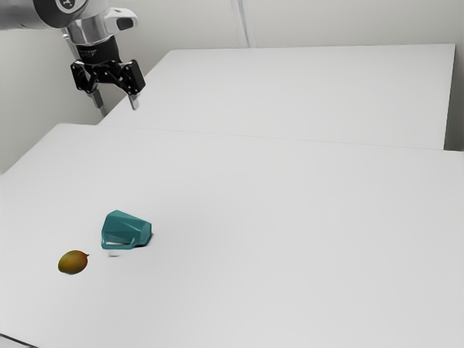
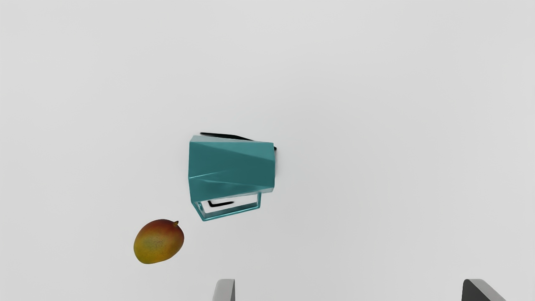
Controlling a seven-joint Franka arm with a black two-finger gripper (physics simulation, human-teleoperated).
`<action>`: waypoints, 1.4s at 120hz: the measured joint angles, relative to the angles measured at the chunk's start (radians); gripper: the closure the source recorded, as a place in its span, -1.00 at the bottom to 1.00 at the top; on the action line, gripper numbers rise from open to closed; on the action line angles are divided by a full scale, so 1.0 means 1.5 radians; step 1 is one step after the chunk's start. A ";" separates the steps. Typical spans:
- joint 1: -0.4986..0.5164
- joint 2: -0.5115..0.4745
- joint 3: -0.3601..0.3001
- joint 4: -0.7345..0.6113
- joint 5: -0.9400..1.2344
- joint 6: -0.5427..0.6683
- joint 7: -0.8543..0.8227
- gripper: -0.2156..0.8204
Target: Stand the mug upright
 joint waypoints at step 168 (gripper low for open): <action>0.265 -0.178 0.014 -0.404 -0.247 0.218 0.218 -0.55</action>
